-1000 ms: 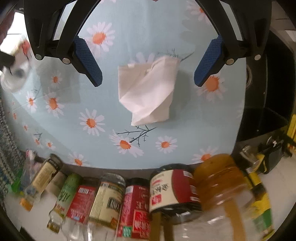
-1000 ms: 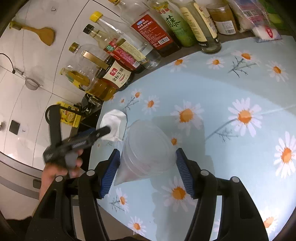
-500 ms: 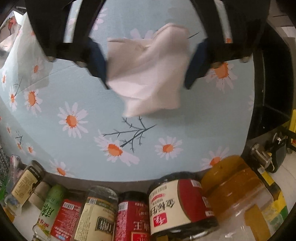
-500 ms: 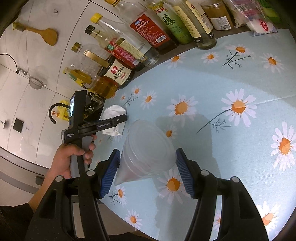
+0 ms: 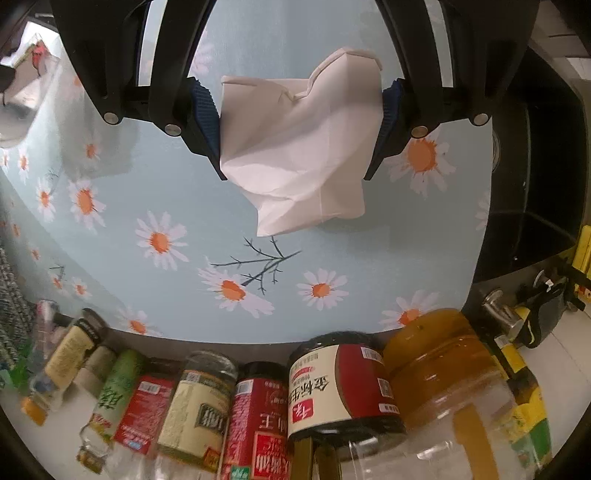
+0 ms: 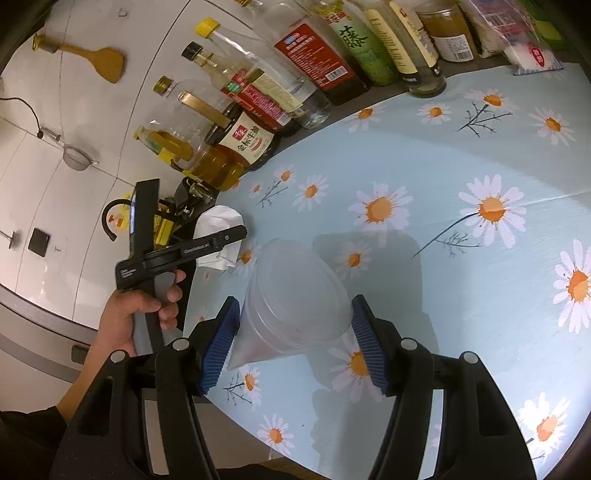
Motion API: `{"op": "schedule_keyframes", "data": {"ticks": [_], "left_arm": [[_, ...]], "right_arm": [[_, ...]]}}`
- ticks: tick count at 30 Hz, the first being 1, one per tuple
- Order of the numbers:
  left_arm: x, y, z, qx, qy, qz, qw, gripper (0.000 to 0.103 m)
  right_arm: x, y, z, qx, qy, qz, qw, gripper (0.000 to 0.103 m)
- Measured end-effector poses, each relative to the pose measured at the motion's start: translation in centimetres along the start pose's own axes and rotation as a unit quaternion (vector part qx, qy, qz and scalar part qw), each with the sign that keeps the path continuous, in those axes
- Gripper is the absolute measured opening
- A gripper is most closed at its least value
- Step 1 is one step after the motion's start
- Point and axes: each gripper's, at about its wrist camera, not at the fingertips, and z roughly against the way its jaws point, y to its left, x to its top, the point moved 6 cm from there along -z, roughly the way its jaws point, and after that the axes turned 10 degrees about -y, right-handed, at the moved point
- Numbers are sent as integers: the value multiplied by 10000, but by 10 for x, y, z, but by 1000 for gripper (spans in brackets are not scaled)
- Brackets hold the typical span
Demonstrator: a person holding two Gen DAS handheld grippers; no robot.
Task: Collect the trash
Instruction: 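Close the left gripper on the white tissue on the counter, then carry the tissue and plastic cup down over the black bin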
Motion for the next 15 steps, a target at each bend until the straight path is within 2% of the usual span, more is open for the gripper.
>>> {"op": "schedule_keyframes", "data": {"ticks": [6, 15], "left_arm": [[-23, -7, 30, -248, -113, 50, 9996, 67], [-74, 8, 69, -552, -190, 222, 9980, 67]], "right_arm": [[-14, 19, -3, 24, 40, 106, 9999, 63], [-58, 49, -11, 113, 225, 134, 9996, 63]]}}
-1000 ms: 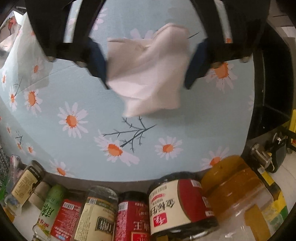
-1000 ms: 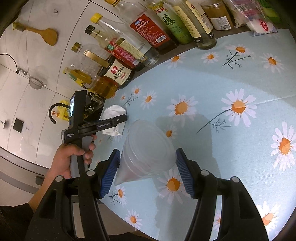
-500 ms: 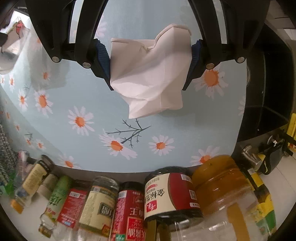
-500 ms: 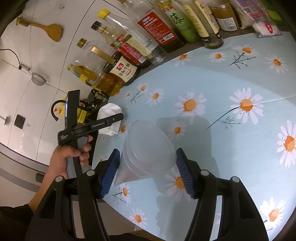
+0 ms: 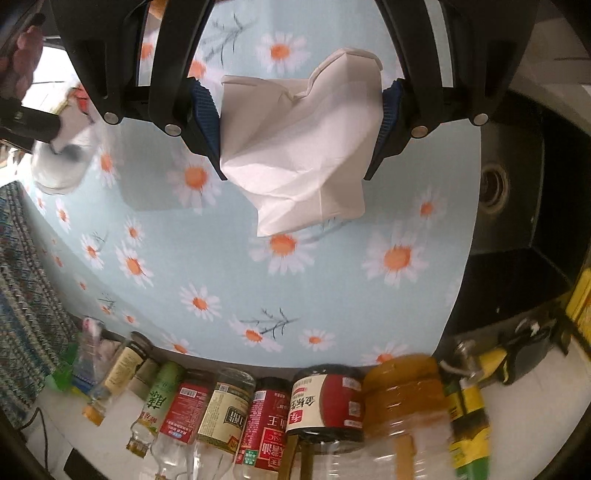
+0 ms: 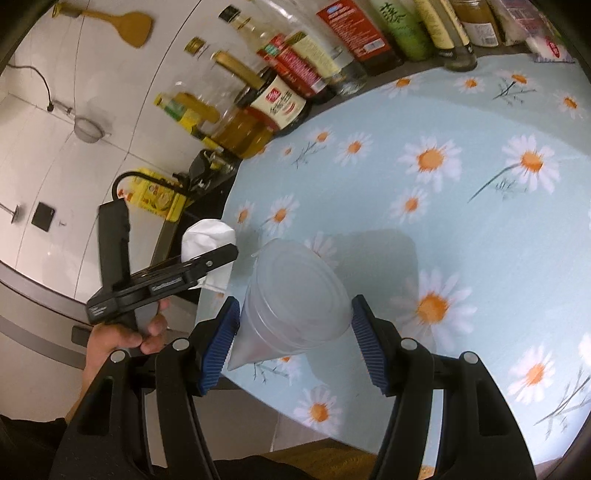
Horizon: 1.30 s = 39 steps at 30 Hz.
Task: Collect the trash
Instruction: 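Carry the tissue and plastic cup down over the black bin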
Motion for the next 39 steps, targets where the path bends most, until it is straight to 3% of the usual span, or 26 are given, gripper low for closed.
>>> {"op": "schedule_keyframes", "data": {"ticks": [23, 31, 39], "left_arm": [[-133, 36, 90, -550, 40, 205, 9983, 67], [-194, 42, 89, -675, 460, 196, 9965, 67], [-245, 50, 56, -627, 981, 255, 9929, 67]], "right_arm": [[-133, 64, -16, -211, 497, 161, 9984, 63], [-182, 61, -27, -401, 848, 150, 9955, 63], [-229, 26, -59, -619, 1372, -97, 9886, 63]]}}
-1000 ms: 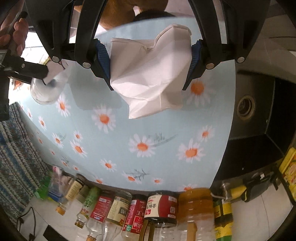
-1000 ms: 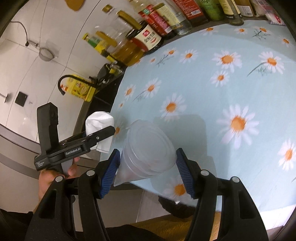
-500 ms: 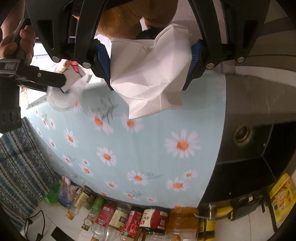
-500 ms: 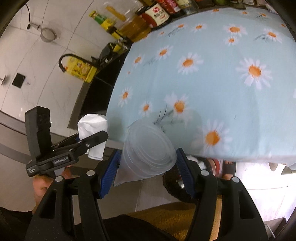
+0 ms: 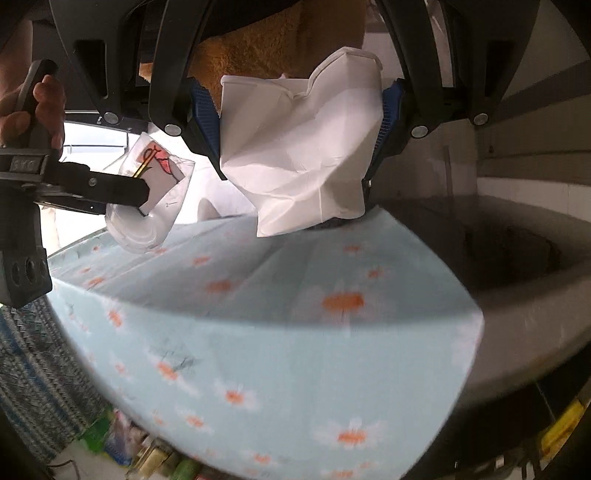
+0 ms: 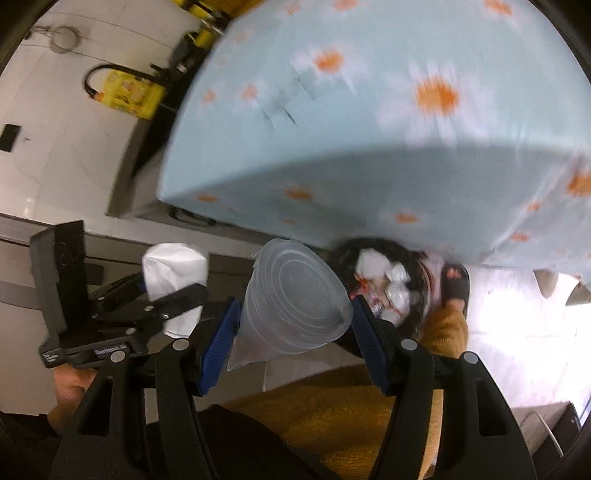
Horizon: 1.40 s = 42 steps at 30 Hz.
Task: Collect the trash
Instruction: 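Carry the tissue and plastic cup down over the black bin, then open both grippers to drop the tissue and cup into the bin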
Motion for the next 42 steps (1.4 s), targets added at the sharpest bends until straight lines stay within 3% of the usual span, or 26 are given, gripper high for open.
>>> {"op": "schedule_keyframes", "data": {"ticks": [9, 18, 23, 24, 26, 42], "left_arm": [[-33, 20, -57, 191, 604, 186, 9978, 67], [-54, 23, -88, 267, 968, 232, 9947, 68], [-53, 27, -94, 354, 1047, 294, 9934, 71], [-53, 29, -97, 394, 1077, 311, 9929, 77], [-53, 31, -98, 432, 1095, 373, 9924, 84], [-46, 35, -83, 434, 956, 429, 9935, 85]], "right_arm": [[-25, -45, -58, -267, 503, -542, 9969, 63], [-46, -53, -91, -351, 794, -617, 9943, 63], [-48, -53, -95, -455, 818, -503, 9943, 67], [-48, -55, -95, -487, 803, -528, 9942, 75], [-48, -58, -96, -467, 816, -651, 9934, 78], [-38, -53, -78, -410, 646, -722, 9944, 78]]}}
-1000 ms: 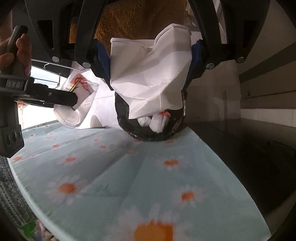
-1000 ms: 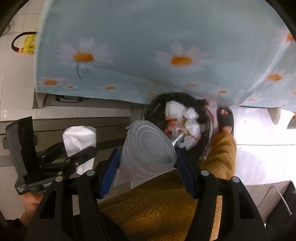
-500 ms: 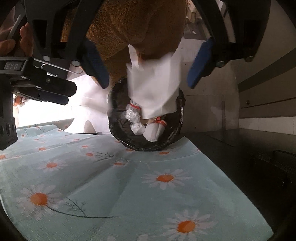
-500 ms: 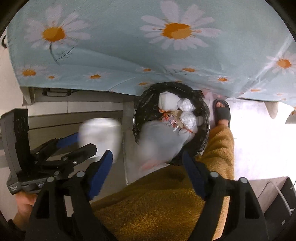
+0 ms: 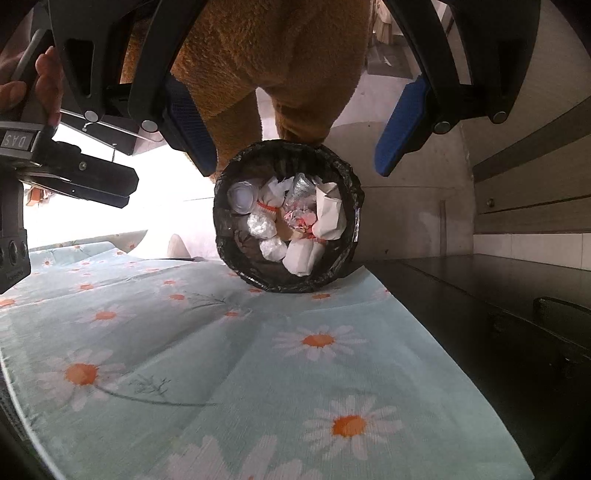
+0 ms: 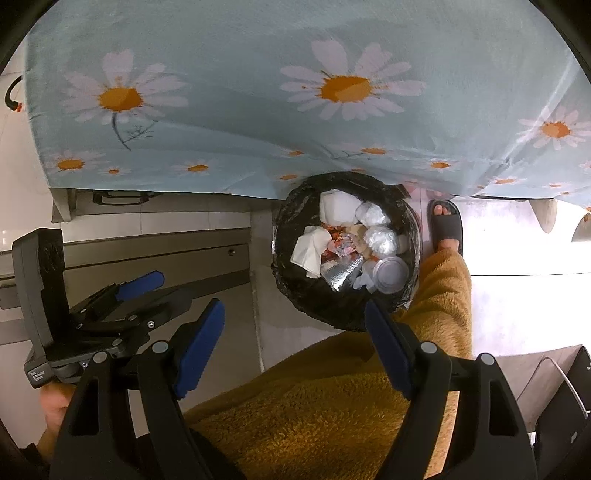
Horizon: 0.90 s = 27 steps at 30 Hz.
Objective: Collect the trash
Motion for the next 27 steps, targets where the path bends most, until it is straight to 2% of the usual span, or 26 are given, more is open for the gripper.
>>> {"op": "schedule_keyframes", "data": {"ticks": [6, 14, 17, 20, 23, 27], "left_arm": [[5, -5, 33, -204, -279, -9, 9994, 85], [30, -23, 106, -516, -951, -262, 9938, 85], [44, -33, 137, -673, -1304, -332, 9886, 85], [59, -45, 162, -719, -1467, -479, 9854, 85], [73, -53, 186, -631, -1829, -503, 9798, 85], [85, -66, 212, -581, -2115, -588, 9739, 85]], "right_arm": [[1, 17, 29, -27, -299, 57, 9995, 78], [12, 52, 108, -67, -1124, 294, 9932, 83], [21, 61, 135, -135, -1389, 414, 9894, 86], [29, 69, 159, -189, -1619, 578, 9849, 88], [38, 76, 184, -181, -1870, 665, 9799, 92], [51, 82, 217, -160, -2189, 835, 9720, 96]]}}
